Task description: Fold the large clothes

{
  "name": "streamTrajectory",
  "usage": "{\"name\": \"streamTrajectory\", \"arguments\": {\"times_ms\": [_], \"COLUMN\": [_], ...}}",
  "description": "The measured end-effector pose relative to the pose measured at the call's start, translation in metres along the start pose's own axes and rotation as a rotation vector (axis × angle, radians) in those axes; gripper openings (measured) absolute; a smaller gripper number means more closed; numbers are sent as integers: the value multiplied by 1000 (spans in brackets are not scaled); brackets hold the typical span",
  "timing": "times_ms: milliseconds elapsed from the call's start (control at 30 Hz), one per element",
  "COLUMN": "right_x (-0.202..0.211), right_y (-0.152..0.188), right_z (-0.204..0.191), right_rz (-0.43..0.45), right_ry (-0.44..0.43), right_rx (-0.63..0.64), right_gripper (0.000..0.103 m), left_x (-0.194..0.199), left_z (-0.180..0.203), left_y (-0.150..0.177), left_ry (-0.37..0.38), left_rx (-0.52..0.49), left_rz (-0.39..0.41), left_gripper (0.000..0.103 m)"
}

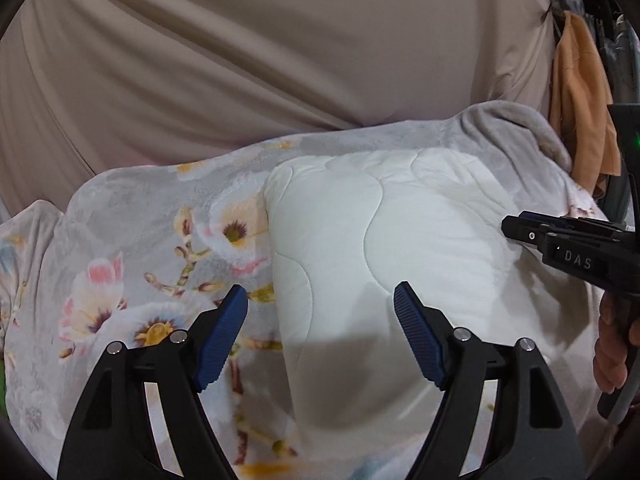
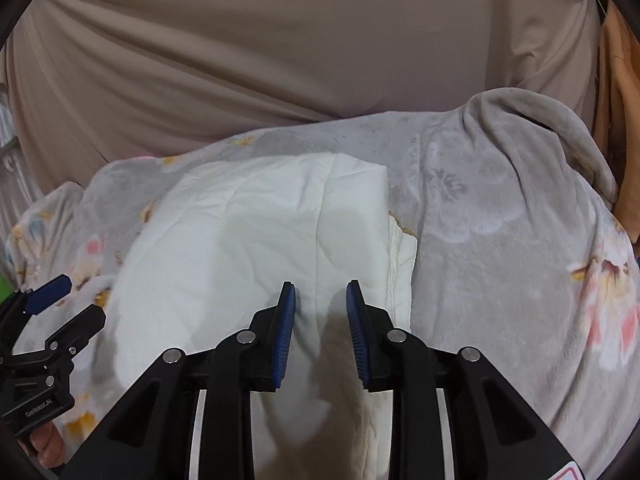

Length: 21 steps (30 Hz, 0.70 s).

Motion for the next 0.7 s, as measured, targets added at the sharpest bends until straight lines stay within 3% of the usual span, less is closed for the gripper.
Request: {"name": "streamTrajectory", "arguments": {"times_ms": [333, 700], "right_x": [-54, -45], "right_y": [20, 19], "right_z": [26, 24], "right_rz": [-82, -66], "right_ry": [-36, -48], "right_rx": [-34, -60], "right_gripper": [21, 26], "left_x": [-36, -42], "left_z": [13, 17], "left_y": [16, 23], "left_ry": [-2, -43], "left_rx": [-9, -19], "left_rz": [-30, -24], "left_gripper": [77, 77]}}
Point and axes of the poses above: each gripper's, at about its wrist camera, not at the fingertips, and x roughly against the way its jaws point, z to its right, y to its underside, the point moved 4 cm from there along -x, roughly the way its jaws point, and after that the axes turned 7 degrees about -y, right-handed, at the moved point
